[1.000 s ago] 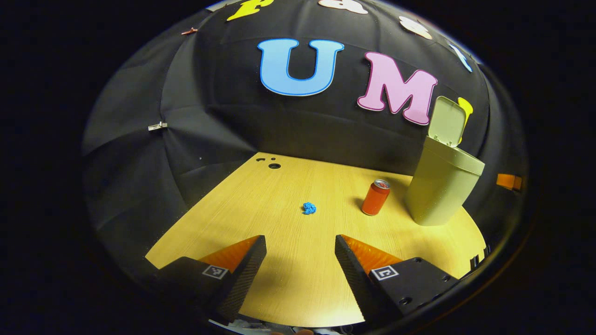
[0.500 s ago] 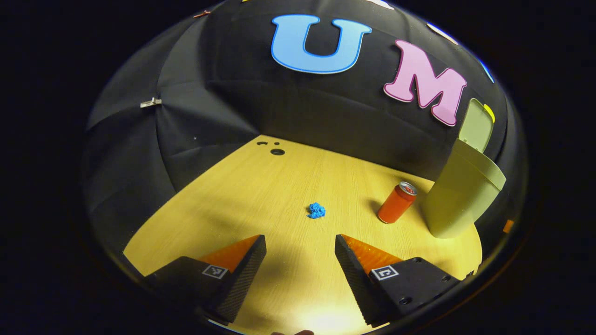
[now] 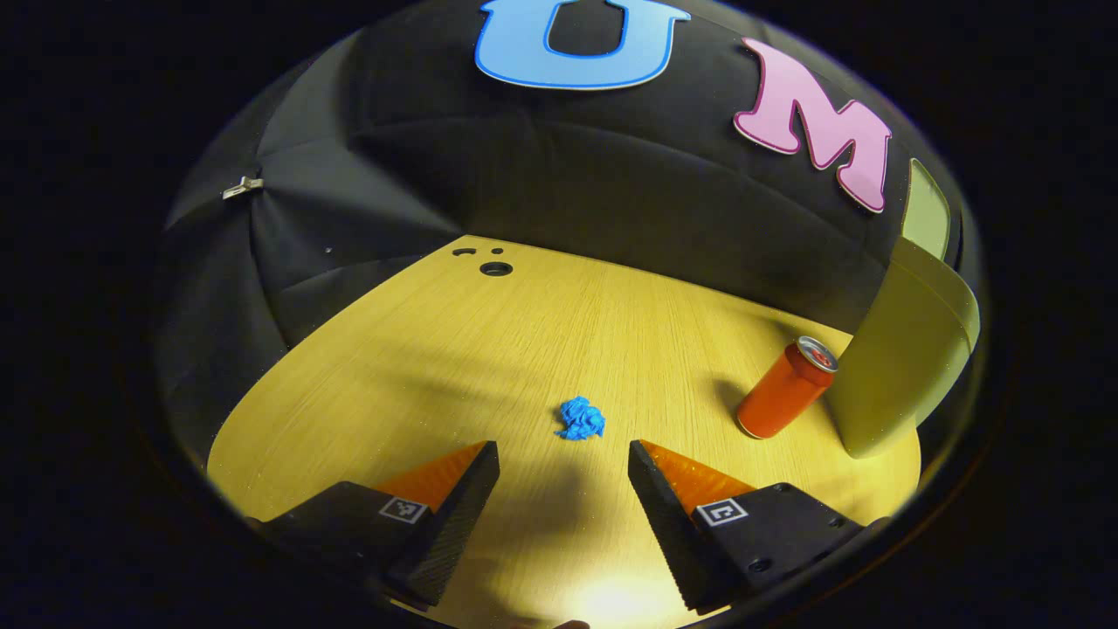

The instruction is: Press the lid of the desktop garbage bin to open it, pick up the crumpled paper on the desktop and throw it into the bin, then pick up the pop can on the desktop and drop it into the bin, and finally close the garbage bin lid.

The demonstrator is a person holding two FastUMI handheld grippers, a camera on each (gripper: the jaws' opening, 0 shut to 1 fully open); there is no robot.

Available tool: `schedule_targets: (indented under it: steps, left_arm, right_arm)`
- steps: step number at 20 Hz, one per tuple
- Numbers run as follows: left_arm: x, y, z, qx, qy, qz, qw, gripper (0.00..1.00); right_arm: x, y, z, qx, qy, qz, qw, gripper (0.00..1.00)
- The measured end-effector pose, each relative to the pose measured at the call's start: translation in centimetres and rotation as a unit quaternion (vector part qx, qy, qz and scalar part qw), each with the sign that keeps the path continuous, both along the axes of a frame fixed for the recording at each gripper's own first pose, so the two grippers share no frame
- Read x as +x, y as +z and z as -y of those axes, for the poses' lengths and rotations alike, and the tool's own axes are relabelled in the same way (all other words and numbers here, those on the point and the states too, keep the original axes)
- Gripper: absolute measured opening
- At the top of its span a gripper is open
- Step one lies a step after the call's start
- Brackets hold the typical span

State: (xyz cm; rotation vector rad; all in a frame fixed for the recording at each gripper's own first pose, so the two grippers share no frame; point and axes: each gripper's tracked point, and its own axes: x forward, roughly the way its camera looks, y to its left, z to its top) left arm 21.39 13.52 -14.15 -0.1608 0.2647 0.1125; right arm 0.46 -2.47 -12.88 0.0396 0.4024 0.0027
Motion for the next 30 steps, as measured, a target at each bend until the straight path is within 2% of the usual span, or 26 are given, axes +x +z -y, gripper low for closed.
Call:
schedule_targets:
  steps: [3, 8, 15, 16, 17, 18, 19, 22, 23, 27, 30]
  left_arm:
    - [2.6, -1.2, 0.0, 0.021, 0.000, -0.014, 1.000, 0.98]
    - [5.7, -1.3, 0.3, 0.042, 0.000, -0.013, 0.999, 0.95]
    - [7.0, -2.2, 0.5, 0.075, 0.003, -0.029, 0.997, 0.95]
    - [7.1, -2.1, 0.7, 0.076, -0.002, -0.027, 0.997, 0.92]
    - [7.2, -2.3, 0.5, 0.076, -0.001, -0.030, 0.997, 0.83]
    - [7.2, -2.3, 0.5, 0.075, -0.001, -0.029, 0.997, 0.80]
    - [7.0, -2.3, 0.5, 0.074, 0.000, -0.031, 0.997, 0.66]
    - [6.9, -2.3, 0.5, 0.072, 0.002, -0.031, 0.997, 0.48]
    - [6.8, -2.3, 0.7, 0.072, 0.000, -0.032, 0.997, 0.39]
    - [6.0, -1.9, 1.1, 0.058, -0.005, -0.030, 0.998, 0.32]
    - [5.1, -0.6, 1.2, 0.063, -0.002, -0.020, 0.998, 0.32]
  right_arm:
    - [0.7, -0.7, -0.5, -0.004, 0.011, -0.016, 1.000, 1.00]
    - [1.7, -1.9, -1.3, -0.015, 0.031, -0.039, 0.999, 1.00]
    - [3.1, -3.0, -2.3, -0.013, 0.049, -0.060, 0.997, 1.00]
    - [3.2, -3.2, -2.4, -0.012, 0.050, -0.062, 0.997, 1.00]
    - [3.3, -3.3, -2.6, -0.010, 0.051, -0.064, 0.997, 1.00]
    - [3.3, -3.6, -2.8, -0.007, 0.053, -0.067, 0.996, 1.00]
    - [3.2, -3.6, -2.9, -0.006, 0.055, -0.069, 0.996, 1.00]
    - [3.2, -3.8, -3.1, -0.008, 0.060, -0.069, 0.996, 1.00]
    - [3.1, -3.9, -3.0, -0.008, 0.060, -0.069, 0.996, 1.00]
    - [2.7, -4.3, -2.7, 0.000, 0.056, -0.070, 0.996, 1.00]
    - [2.0, -4.4, -2.3, 0.008, 0.049, -0.068, 0.996, 1.00]
